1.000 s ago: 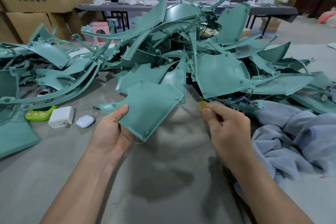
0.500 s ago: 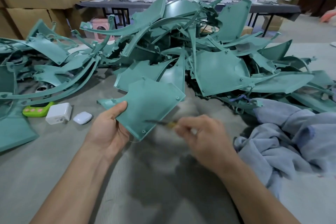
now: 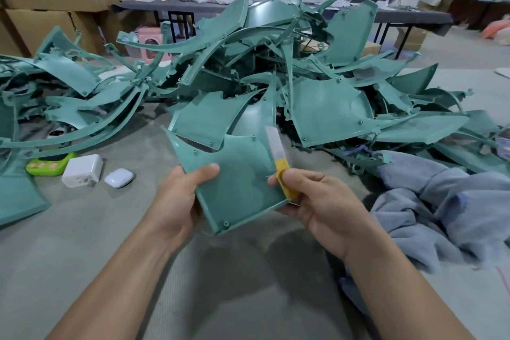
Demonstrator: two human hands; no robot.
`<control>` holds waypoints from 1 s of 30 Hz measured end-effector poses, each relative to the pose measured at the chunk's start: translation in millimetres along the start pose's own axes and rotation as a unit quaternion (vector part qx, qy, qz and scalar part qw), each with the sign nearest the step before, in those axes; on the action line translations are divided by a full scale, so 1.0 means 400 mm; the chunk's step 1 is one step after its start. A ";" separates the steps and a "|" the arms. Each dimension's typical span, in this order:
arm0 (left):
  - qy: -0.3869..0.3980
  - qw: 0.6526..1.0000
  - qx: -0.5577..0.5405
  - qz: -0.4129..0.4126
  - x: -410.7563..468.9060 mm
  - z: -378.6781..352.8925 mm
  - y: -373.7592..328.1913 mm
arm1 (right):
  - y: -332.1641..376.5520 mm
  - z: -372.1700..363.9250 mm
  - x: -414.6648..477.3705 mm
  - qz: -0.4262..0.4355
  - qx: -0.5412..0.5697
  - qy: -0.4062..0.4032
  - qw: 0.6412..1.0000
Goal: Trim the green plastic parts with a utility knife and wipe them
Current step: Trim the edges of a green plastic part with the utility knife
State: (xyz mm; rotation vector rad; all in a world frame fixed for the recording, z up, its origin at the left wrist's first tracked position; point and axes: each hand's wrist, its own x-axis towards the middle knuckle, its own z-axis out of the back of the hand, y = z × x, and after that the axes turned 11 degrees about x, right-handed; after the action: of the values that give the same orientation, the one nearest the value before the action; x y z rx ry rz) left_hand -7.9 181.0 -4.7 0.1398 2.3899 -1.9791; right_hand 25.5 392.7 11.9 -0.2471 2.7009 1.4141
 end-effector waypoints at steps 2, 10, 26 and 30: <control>0.002 1.000 0.022 -0.007 0.001 -0.007 0.001 | -0.004 0.001 0.008 0.009 0.024 -0.047 0.999; 0.118 0.985 0.041 -0.119 -0.015 0.011 -0.019 | -0.027 -0.014 0.021 0.062 0.159 -0.079 0.982; -0.166 0.944 0.183 -0.219 -0.038 -0.072 0.019 | -0.079 -0.030 0.034 0.034 0.171 -0.063 0.983; -0.233 0.907 0.259 -0.236 -0.023 -0.024 0.019 | -0.058 -0.020 0.015 0.102 0.001 -0.037 0.994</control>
State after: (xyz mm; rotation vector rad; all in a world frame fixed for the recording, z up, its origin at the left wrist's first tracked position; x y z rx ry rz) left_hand 2.4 191.6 -9.6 -0.8757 1.6593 -2.4366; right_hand 23.8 372.5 -3.0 0.0847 2.7308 1.4382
